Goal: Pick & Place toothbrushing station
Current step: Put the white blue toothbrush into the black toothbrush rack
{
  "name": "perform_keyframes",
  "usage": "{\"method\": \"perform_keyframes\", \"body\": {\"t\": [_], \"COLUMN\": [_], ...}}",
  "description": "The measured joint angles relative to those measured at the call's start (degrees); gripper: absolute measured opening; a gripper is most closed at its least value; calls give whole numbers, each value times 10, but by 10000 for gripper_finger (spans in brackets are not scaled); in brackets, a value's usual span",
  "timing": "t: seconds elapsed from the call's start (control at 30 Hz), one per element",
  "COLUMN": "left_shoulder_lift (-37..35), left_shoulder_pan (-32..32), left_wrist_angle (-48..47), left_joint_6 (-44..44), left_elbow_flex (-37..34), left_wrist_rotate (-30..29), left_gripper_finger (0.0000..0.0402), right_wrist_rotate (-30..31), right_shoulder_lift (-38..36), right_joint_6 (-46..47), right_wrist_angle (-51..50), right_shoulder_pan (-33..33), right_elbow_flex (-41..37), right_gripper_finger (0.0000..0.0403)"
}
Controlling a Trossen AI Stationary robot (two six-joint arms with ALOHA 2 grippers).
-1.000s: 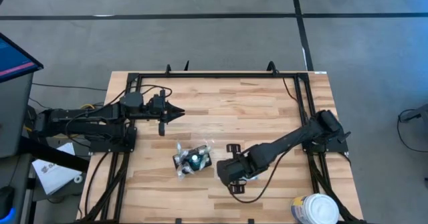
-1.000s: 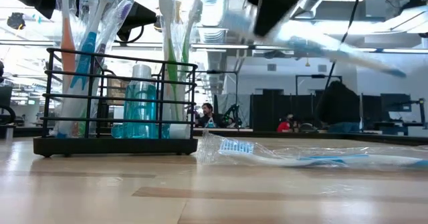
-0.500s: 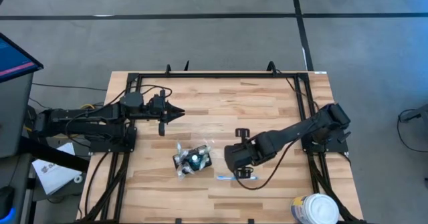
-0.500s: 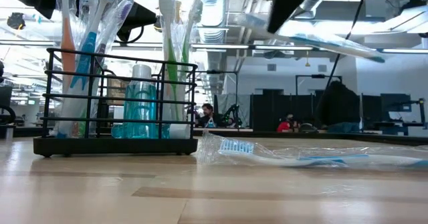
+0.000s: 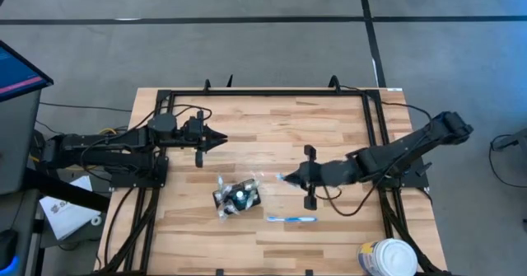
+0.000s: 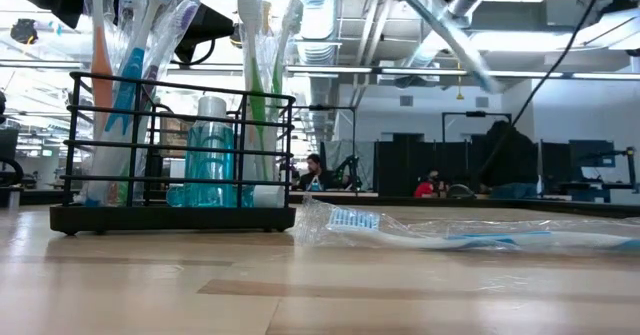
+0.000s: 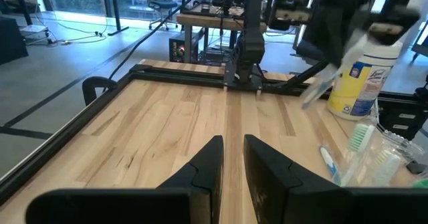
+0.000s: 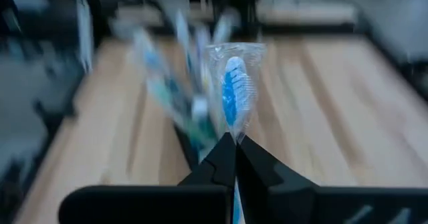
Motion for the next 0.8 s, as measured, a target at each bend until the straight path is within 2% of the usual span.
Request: {"method": "perform_keyframes", "body": {"t": [0.13, 0.27, 0.6, 0.8], "left_shoulder_lift": [0, 0, 0, 0], "left_shoulder_pan": [0, 0, 0, 0], "left_wrist_angle": [-1, -1, -1, -1], "left_joint_6": [0, 0, 0, 0], "left_elbow_flex": [0, 0, 0, 0], "left_wrist_rotate": [0, 0, 0, 0], "left_gripper_finger": [53, 53, 53, 53], "right_wrist_rotate": [0, 0, -4, -46], "right_shoulder_lift": [-23, 1, 96, 121], "right_joint_6": [-51, -92, -152, -162], "right_wrist_angle": [192, 331, 479, 536], "right_shoulder_pan": [-8, -11, -10, -17], "right_elbow_flex": [-65, -95, -97, -96], "right_gripper_finger": [0, 0, 0, 0]}}
